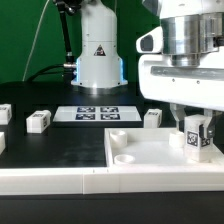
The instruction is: Assemble one leg
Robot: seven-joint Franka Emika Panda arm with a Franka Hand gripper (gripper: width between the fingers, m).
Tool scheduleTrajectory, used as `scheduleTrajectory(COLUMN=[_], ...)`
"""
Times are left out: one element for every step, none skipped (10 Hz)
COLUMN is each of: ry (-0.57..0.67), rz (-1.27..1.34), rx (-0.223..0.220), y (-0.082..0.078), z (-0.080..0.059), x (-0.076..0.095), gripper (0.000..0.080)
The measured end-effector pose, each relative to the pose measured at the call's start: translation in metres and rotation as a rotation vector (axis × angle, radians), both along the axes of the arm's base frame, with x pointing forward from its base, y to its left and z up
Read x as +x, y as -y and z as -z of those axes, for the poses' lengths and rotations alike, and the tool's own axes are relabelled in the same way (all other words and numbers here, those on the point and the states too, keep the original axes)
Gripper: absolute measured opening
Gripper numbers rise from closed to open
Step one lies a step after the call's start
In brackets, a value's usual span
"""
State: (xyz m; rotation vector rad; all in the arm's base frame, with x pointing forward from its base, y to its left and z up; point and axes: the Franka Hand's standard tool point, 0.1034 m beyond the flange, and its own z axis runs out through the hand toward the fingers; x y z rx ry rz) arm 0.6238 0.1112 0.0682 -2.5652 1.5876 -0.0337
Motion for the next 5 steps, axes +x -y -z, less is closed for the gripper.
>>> scheduleTrajectory(ry=[-0.009,-0.016,-0.026,-0.036,-0.038], rz=[0.118,0.223,0.399,0.533,0.628], rx=[0.011,0.024,0.043,0.051,0.06], y=[0.0005,0.0002,0.0006,0.0,-0.0005], z=[0.0003,0.0006,0.0008,0.0008,0.0007], x=[-0.0002,-0.0006,-0.0017,-0.0023,-0.0028], gripper=[0.0291,0.0291,0.0291,0.0291,0.0291])
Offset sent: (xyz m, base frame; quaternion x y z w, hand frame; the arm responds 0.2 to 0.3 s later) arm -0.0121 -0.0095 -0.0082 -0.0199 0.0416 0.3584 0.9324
